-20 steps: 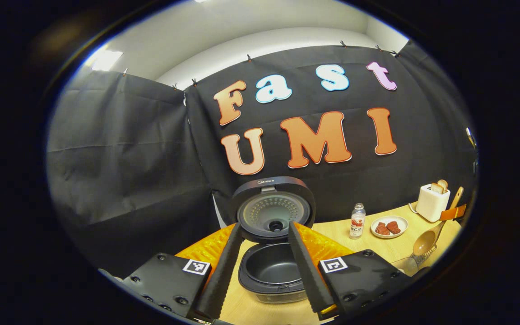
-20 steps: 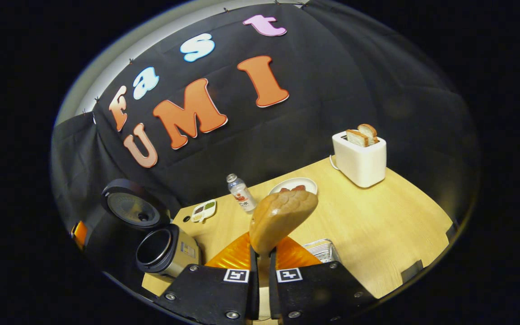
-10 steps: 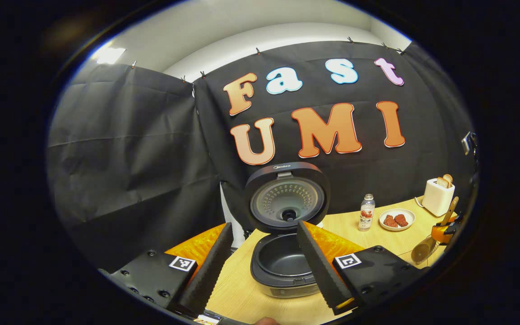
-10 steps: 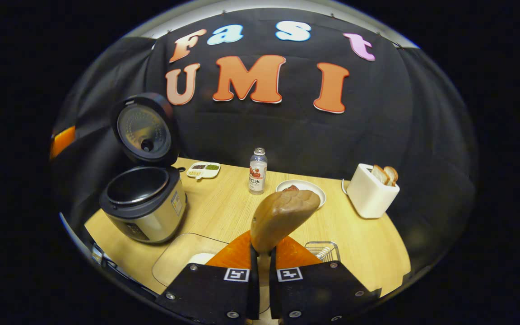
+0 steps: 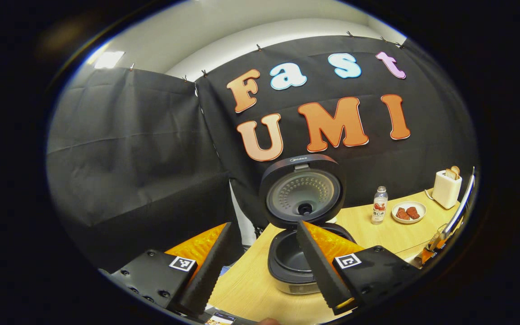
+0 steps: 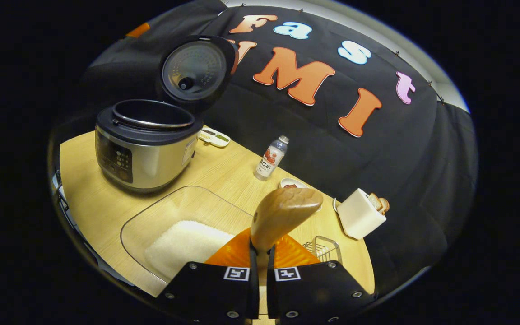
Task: Close the left gripper, press the button to open the rice cooker; take a wooden spoon from the chopstick holder with the right hand, scoop a spoonful of rice and pour it into the rice cooker, then put the wooden spoon back into the chopstick holder.
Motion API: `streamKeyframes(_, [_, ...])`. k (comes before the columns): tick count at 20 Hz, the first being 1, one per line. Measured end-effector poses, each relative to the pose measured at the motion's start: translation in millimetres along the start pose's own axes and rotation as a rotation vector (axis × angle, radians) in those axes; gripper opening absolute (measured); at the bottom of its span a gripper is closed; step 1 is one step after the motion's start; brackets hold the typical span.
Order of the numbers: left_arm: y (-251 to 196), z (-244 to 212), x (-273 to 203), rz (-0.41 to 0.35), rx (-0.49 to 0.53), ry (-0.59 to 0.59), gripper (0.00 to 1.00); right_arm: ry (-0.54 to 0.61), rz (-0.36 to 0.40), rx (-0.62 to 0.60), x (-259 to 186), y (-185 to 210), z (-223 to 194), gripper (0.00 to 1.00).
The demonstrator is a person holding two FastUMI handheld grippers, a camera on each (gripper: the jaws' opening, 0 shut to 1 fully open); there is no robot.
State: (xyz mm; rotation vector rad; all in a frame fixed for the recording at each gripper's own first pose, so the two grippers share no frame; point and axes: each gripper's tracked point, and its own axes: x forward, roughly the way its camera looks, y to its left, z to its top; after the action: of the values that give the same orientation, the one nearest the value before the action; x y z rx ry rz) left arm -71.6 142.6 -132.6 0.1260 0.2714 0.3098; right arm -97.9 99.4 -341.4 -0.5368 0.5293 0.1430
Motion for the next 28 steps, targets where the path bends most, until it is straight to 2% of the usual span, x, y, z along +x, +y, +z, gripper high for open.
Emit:
streamKeyframes(2, [4, -3, 2, 0.008, 0.012, 0.009, 0.96, 0.013, -0.001, 0.028, 0, 6, -5, 0.06])
streamKeyframes(5, [24, -7, 2, 0.026, 0.016, 0.012, 0.96, 0.068, 0.043, 0.121, 2, 23, -13, 0.06])
streamKeyframes(13, [45, -18, 7, 0.041, 0.015, 0.052, 0.96, 0.136, 0.025, 0.552, 16, 9, -14, 0.06])
streamKeyframes(16, [45, -18, 10, 0.032, 0.021, 0.054, 0.96, 0.151, 0.059, 0.711, 21, 17, -9, 0.06])
streamKeyframes(19, [43, -22, 11, 0.020, 0.025, 0.059, 0.96, 0.179, 0.098, 0.806, 21, 26, -5, 0.06])
streamKeyframes(20, [44, -23, 12, 0.016, 0.026, 0.062, 0.96, 0.189, 0.101, 0.834, 22, 26, -5, 0.02])
streamKeyframes(21, [45, -23, 13, 0.014, 0.028, 0.063, 0.96, 0.205, 0.105, 0.876, 23, 26, -6, 0.06])
streamKeyframes(26, [49, -22, 19, 0.007, 0.031, 0.062, 0.96, 0.252, 0.160, 1.111, 25, 34, -4, 0.07])
streamKeyframes(28, [50, -22, 21, 0.003, 0.039, 0.062, 0.96, 0.253, 0.176, 1.131, 27, 36, 0, 0.07])
